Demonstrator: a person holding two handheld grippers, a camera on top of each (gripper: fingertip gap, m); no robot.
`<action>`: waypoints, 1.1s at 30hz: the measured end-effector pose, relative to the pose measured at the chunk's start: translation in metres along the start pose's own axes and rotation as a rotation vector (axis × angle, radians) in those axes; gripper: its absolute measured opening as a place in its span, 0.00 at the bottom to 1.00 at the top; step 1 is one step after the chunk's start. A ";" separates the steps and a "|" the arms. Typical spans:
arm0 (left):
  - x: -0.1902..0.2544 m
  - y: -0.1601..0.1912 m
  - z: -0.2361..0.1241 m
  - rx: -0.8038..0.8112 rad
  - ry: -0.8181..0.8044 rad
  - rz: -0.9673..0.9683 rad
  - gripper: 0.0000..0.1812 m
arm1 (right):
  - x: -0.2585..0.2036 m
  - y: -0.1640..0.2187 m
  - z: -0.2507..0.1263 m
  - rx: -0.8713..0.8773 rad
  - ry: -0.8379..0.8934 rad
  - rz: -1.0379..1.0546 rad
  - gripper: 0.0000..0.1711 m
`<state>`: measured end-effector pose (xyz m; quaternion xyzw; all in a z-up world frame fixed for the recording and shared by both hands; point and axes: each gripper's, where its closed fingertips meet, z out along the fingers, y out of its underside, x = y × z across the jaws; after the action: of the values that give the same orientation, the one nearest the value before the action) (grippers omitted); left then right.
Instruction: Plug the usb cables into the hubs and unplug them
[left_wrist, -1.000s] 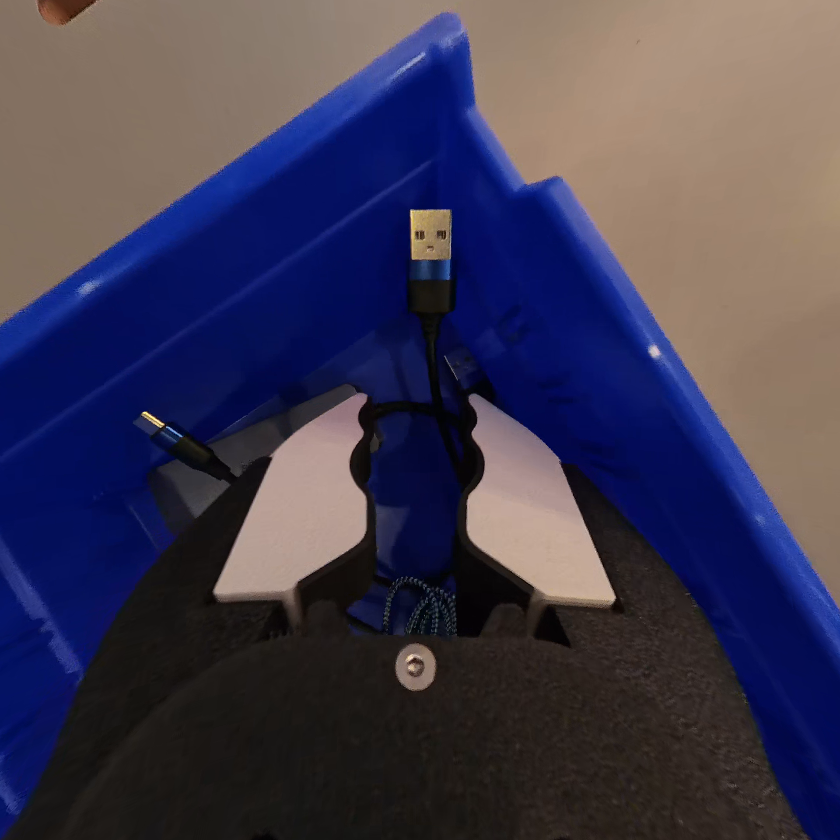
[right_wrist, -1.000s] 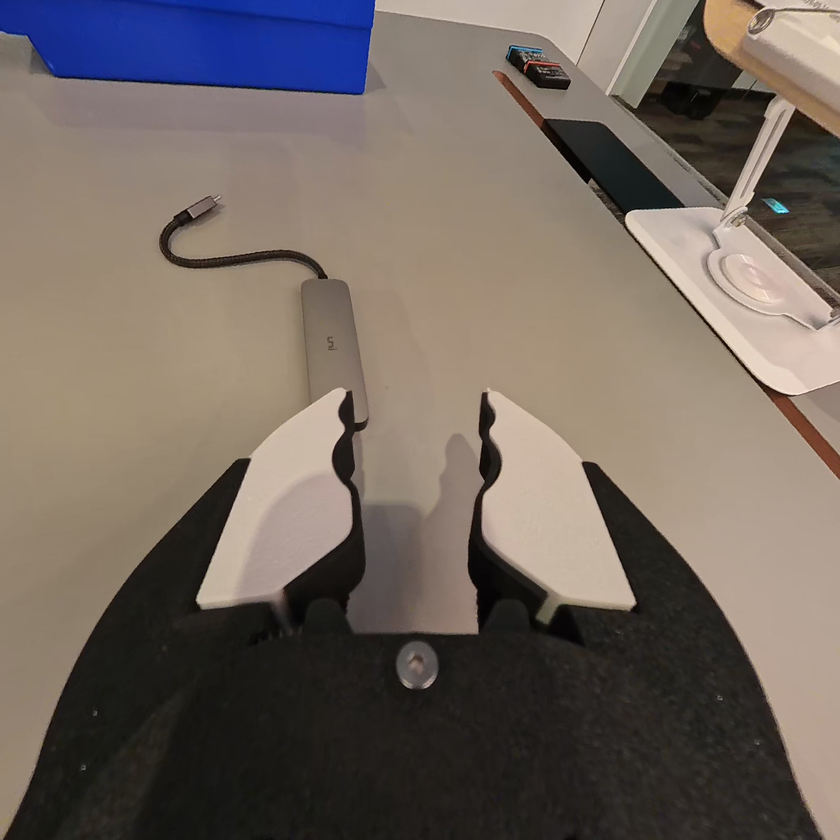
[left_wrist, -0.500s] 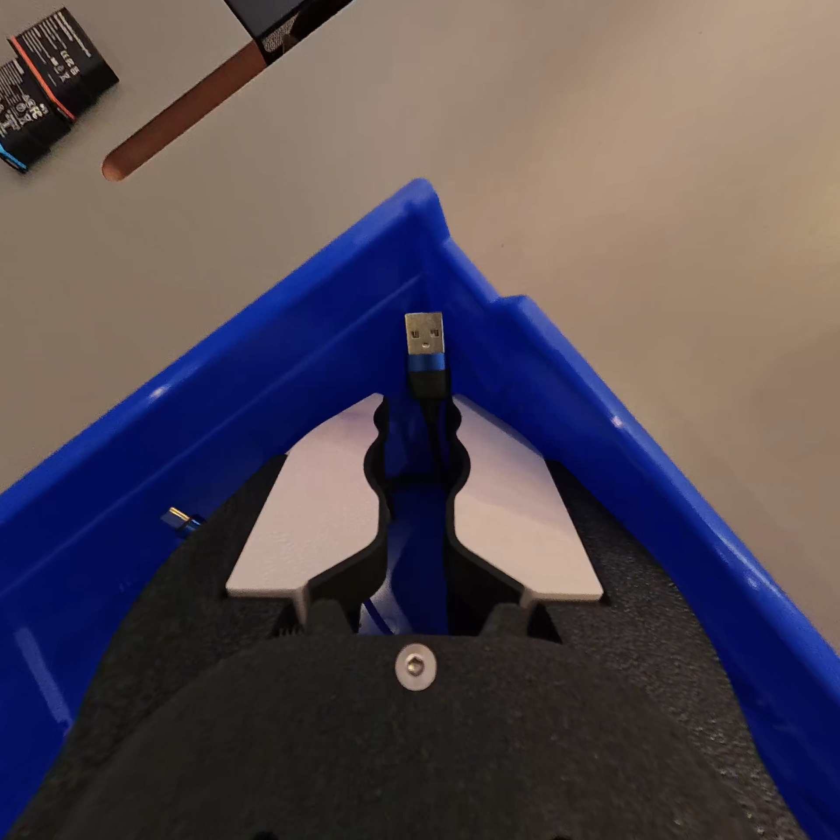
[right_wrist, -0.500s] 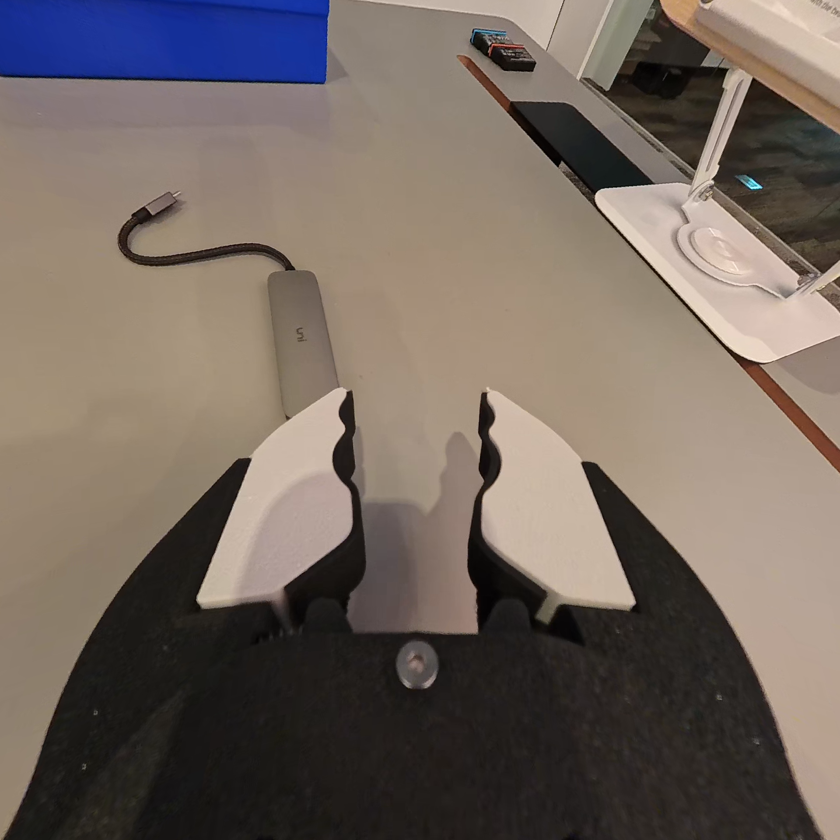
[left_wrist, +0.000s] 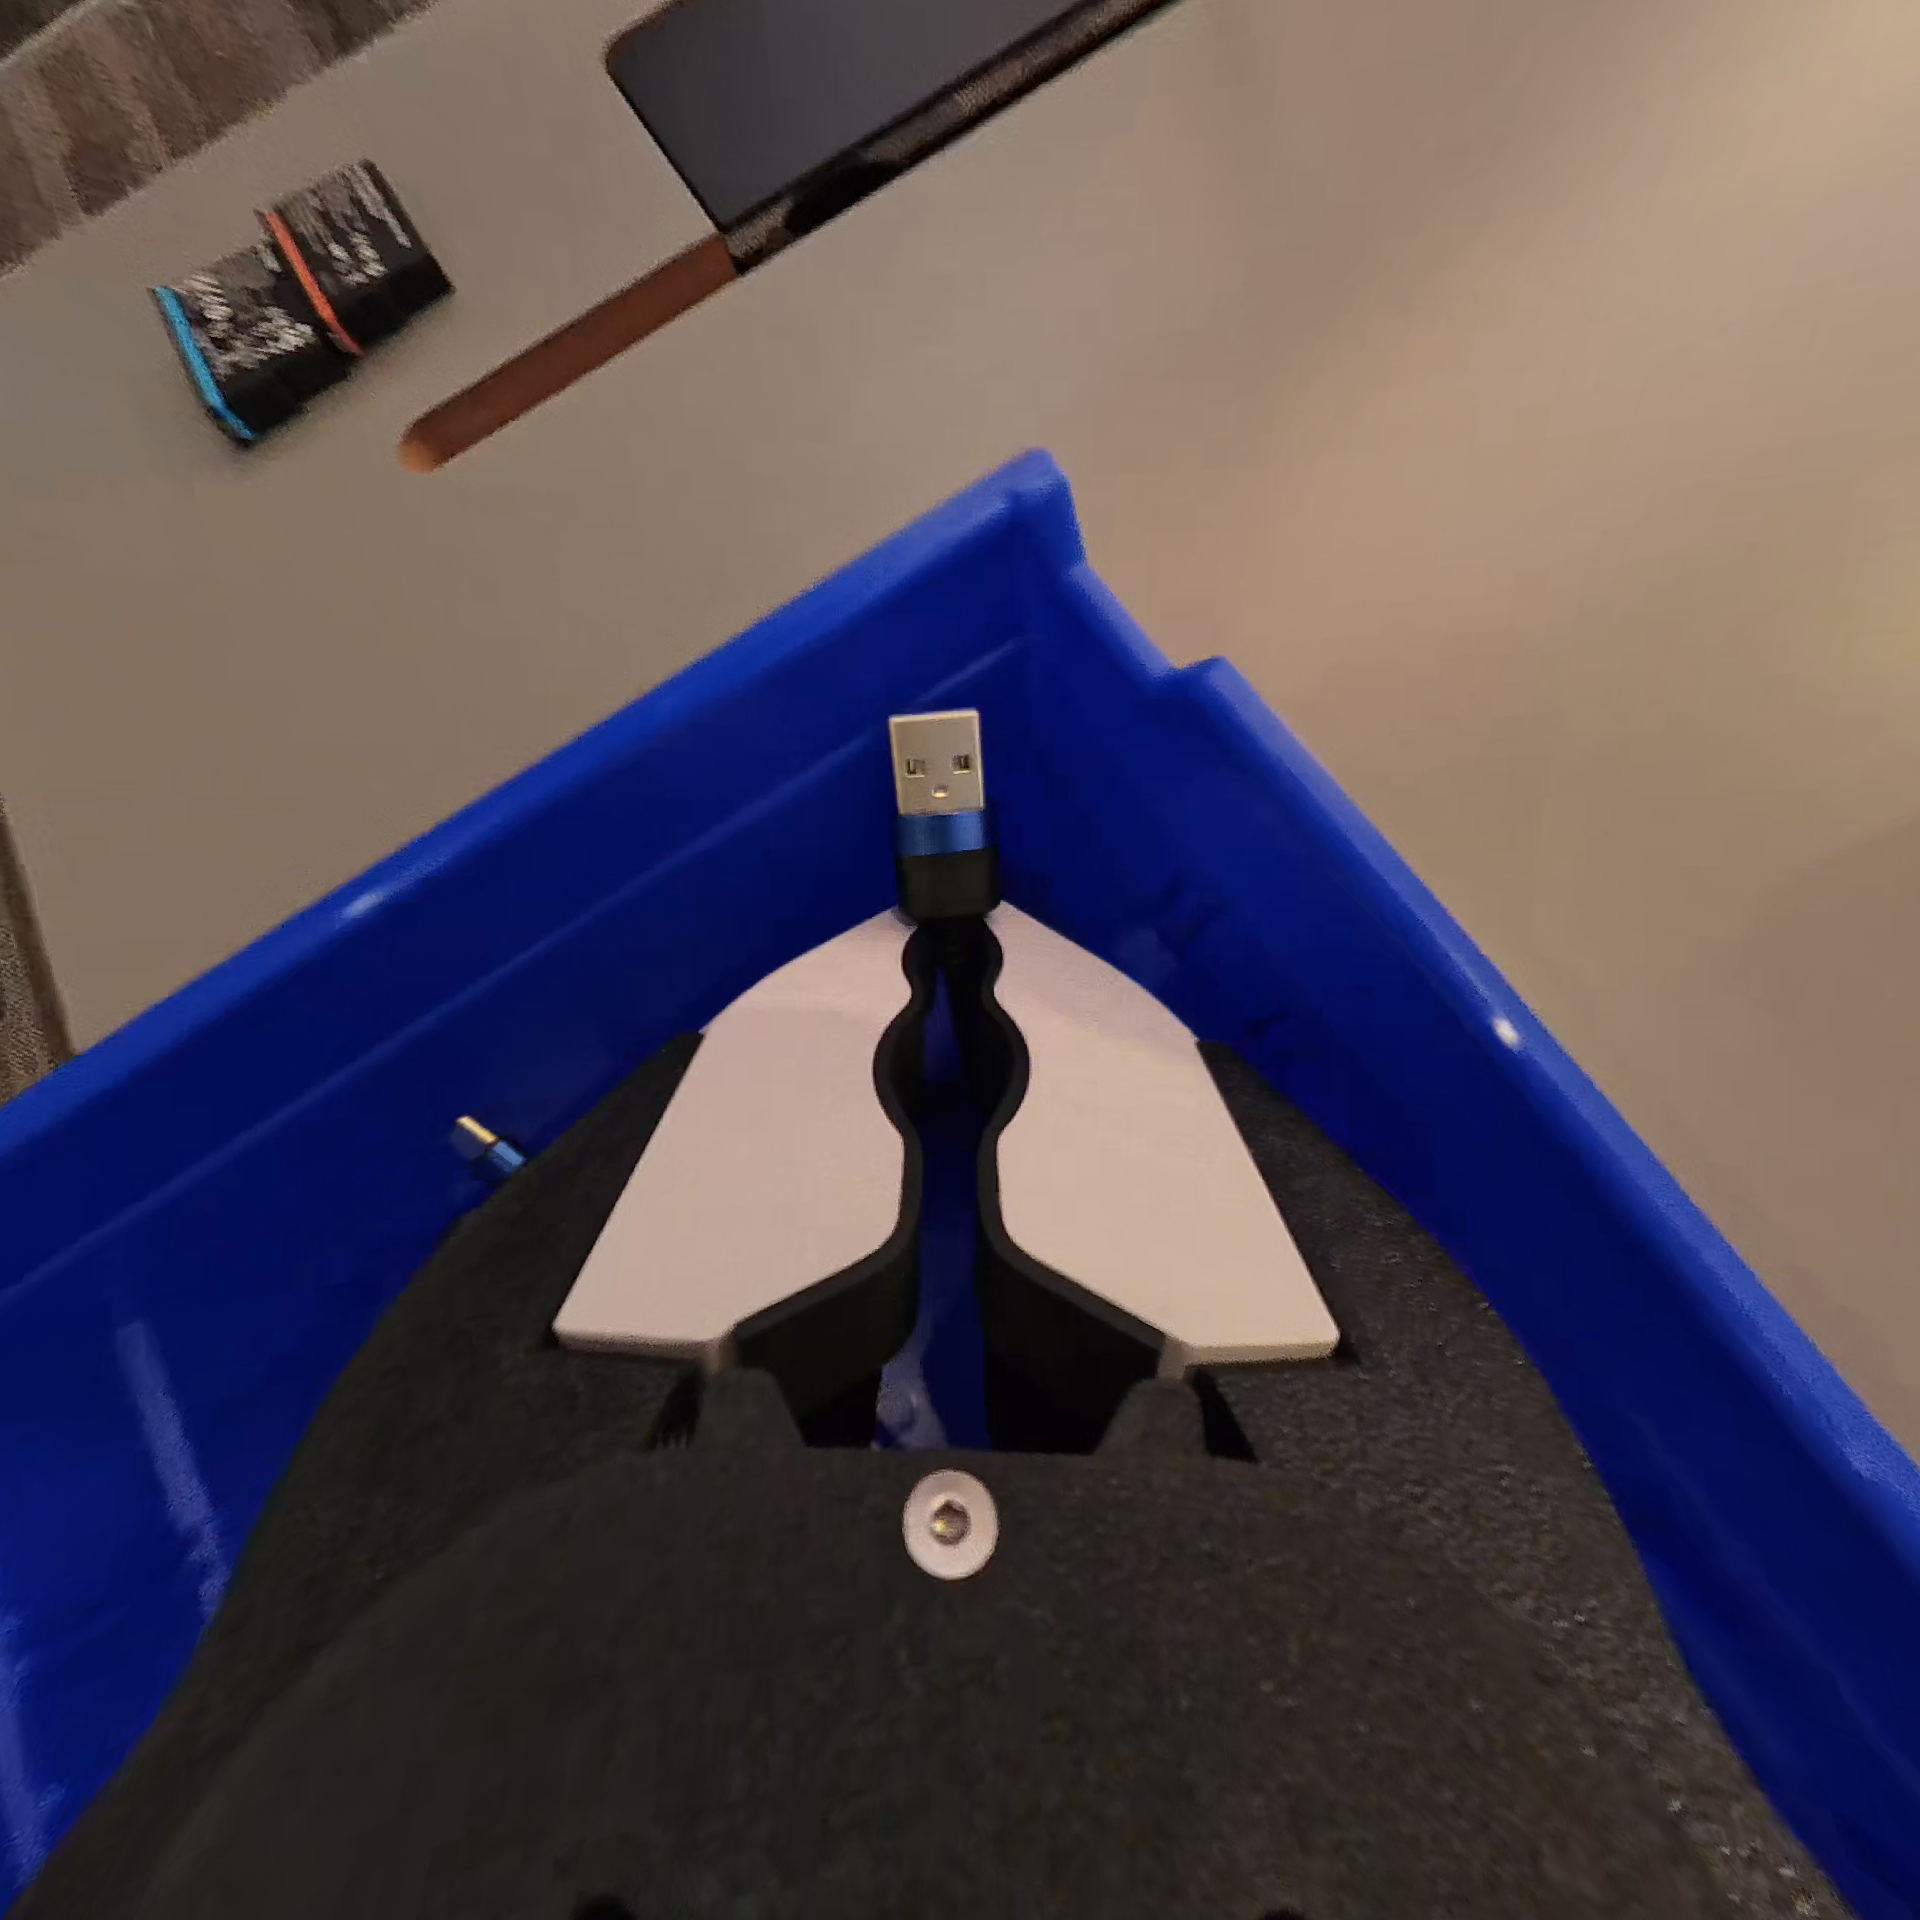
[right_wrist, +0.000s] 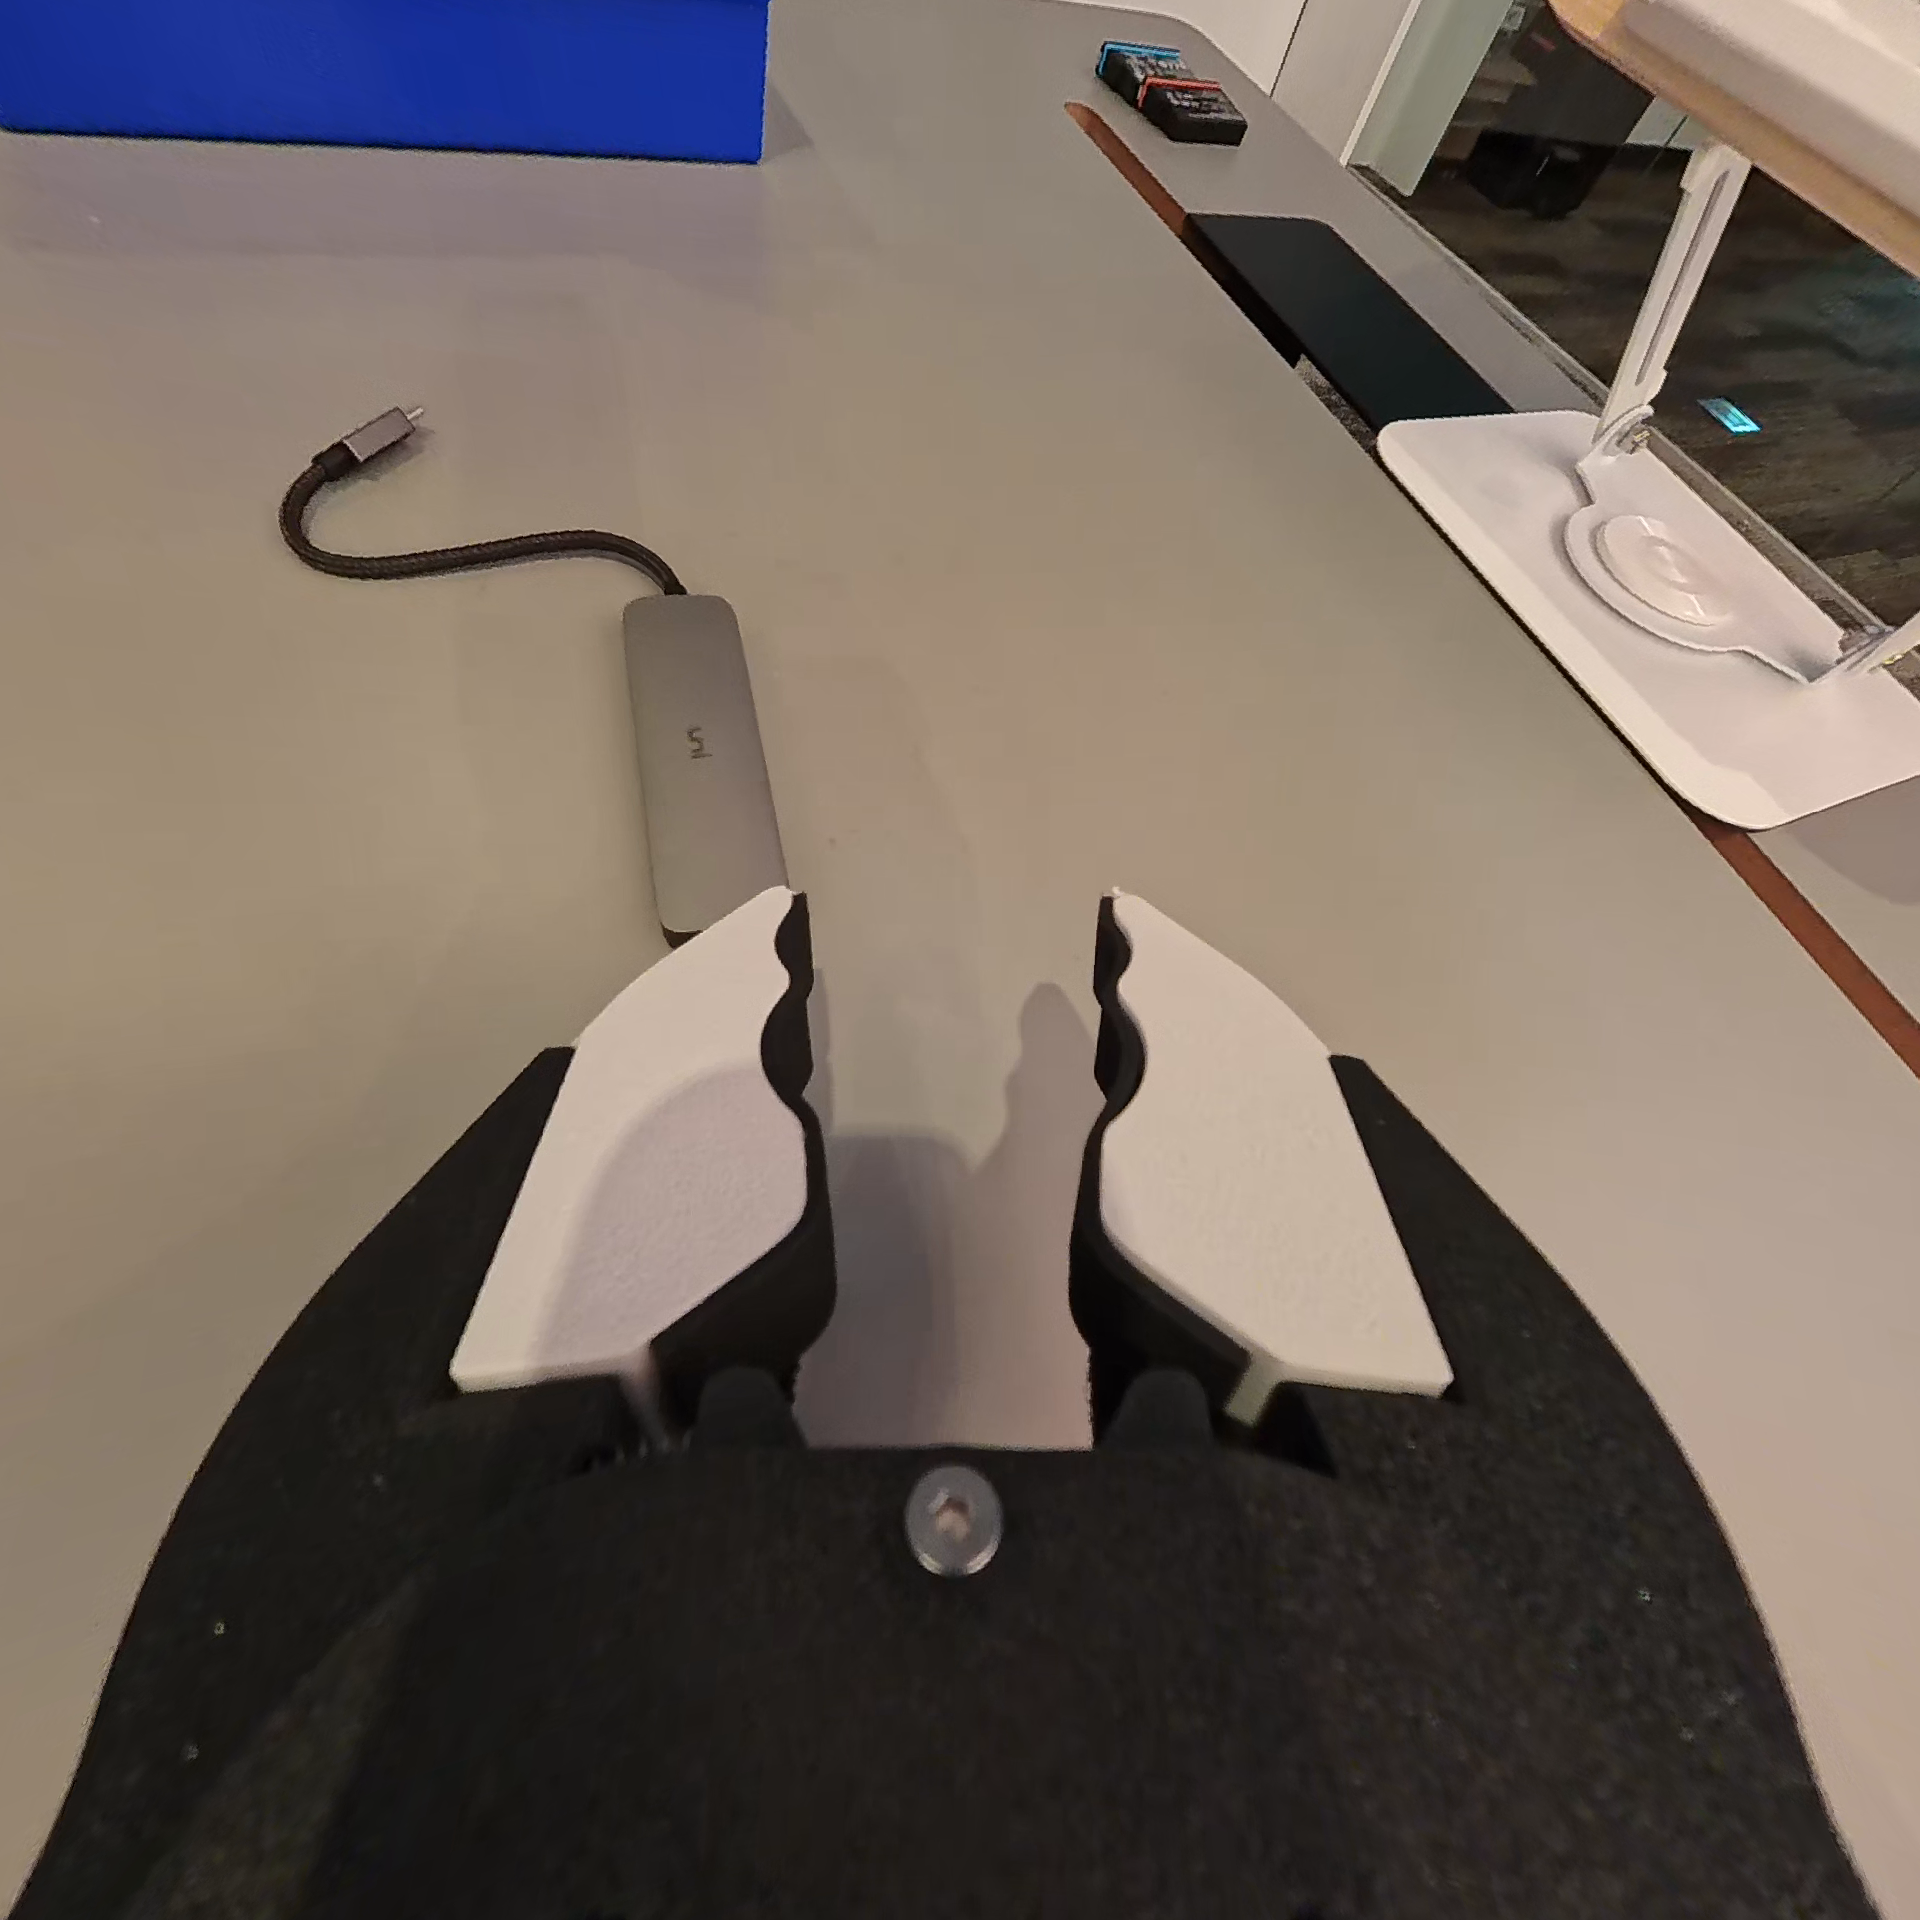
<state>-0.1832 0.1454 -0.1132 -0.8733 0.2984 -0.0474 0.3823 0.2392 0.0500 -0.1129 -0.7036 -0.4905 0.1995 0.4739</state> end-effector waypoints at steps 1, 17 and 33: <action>-0.003 -0.004 -0.008 0.016 -0.004 -0.021 0.03 | -0.001 0.000 0.000 0.001 -0.002 -0.001 0.30; 0.061 -0.110 -0.187 -0.006 -0.311 0.155 0.02 | -0.020 -0.006 0.013 -0.015 -0.034 -0.052 0.30; 0.286 -0.079 -0.132 -0.234 0.033 0.065 0.02 | -0.046 -0.001 0.039 -0.032 -0.179 -0.053 0.31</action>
<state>0.0481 -0.0571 -0.0069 -0.9008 0.3363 -0.0140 0.2743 0.1895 0.0273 -0.1388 -0.6772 -0.5524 0.2413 0.4220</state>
